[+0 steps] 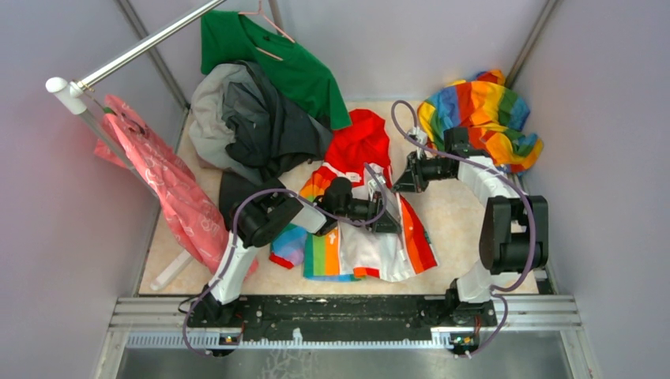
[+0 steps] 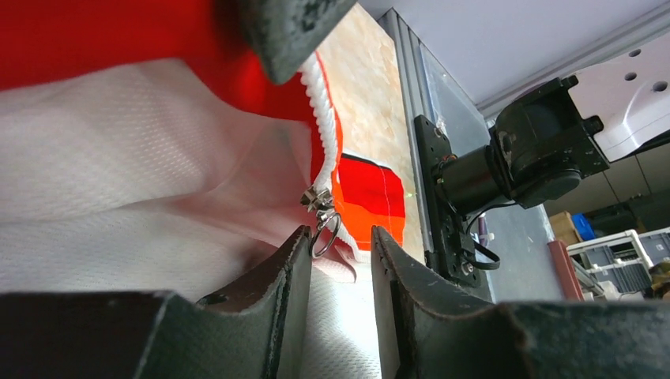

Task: Zip up the jacket

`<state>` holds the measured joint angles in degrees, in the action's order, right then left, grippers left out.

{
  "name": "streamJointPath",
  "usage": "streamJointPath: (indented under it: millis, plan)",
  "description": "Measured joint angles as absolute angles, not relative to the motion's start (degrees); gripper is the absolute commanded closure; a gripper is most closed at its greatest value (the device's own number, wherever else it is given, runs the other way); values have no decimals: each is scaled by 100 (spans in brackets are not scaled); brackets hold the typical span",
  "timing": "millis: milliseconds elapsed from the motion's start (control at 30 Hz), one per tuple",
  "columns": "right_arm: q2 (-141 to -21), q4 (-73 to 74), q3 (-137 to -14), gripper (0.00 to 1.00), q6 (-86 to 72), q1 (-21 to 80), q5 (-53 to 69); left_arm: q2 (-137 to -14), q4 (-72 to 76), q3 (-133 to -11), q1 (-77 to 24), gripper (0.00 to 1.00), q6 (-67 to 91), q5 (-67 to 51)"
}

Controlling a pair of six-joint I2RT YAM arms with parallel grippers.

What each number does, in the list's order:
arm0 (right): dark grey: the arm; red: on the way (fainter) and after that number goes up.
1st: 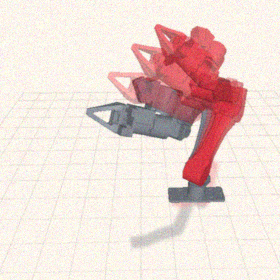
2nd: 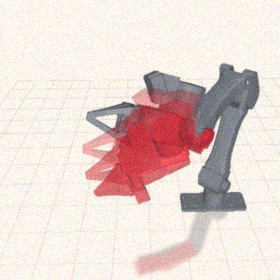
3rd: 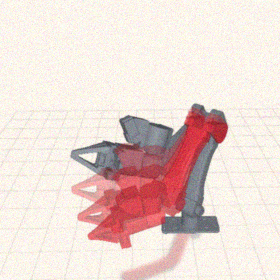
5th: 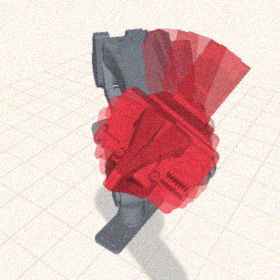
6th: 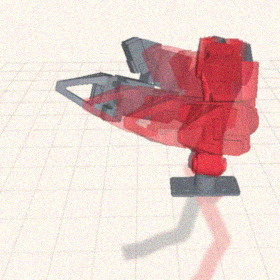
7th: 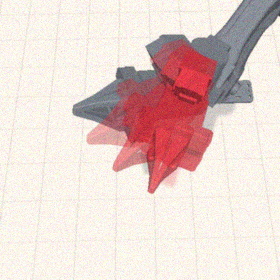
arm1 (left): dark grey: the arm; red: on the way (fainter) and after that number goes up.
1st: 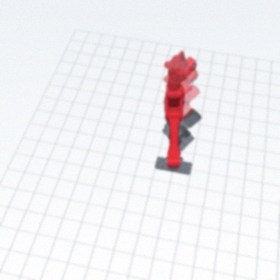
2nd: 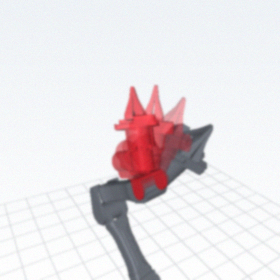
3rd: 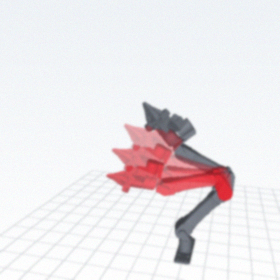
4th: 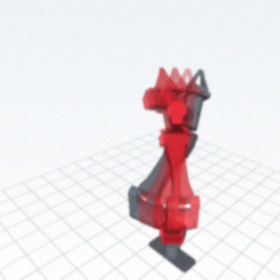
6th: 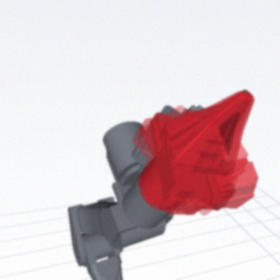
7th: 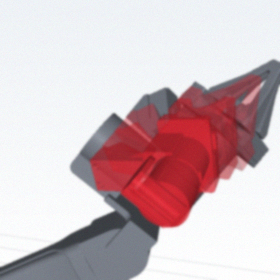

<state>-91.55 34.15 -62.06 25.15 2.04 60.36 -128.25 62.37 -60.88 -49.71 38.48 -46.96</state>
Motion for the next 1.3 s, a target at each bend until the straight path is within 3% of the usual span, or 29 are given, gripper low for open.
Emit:
streamJointPath:
  millis: [267,400,567,1300]
  plan:
    - [-9150,3411,-6206,94,2512,204,6003,-12825,6055,-6088,-4969,77,3837,-4696]
    - [-9146,3404,-6206,95,2512,207,5970,-12825,6042,-6088,-4932,90,3916,-4698]
    - [-9115,3391,-6206,95,2510,204,5896,-12825,5999,-6093,-4884,100,4058,-4720]
    - [-8202,1535,-5135,100,1435,401,5701,-12696,5723,-6106,-4864,100,6300,-5190]
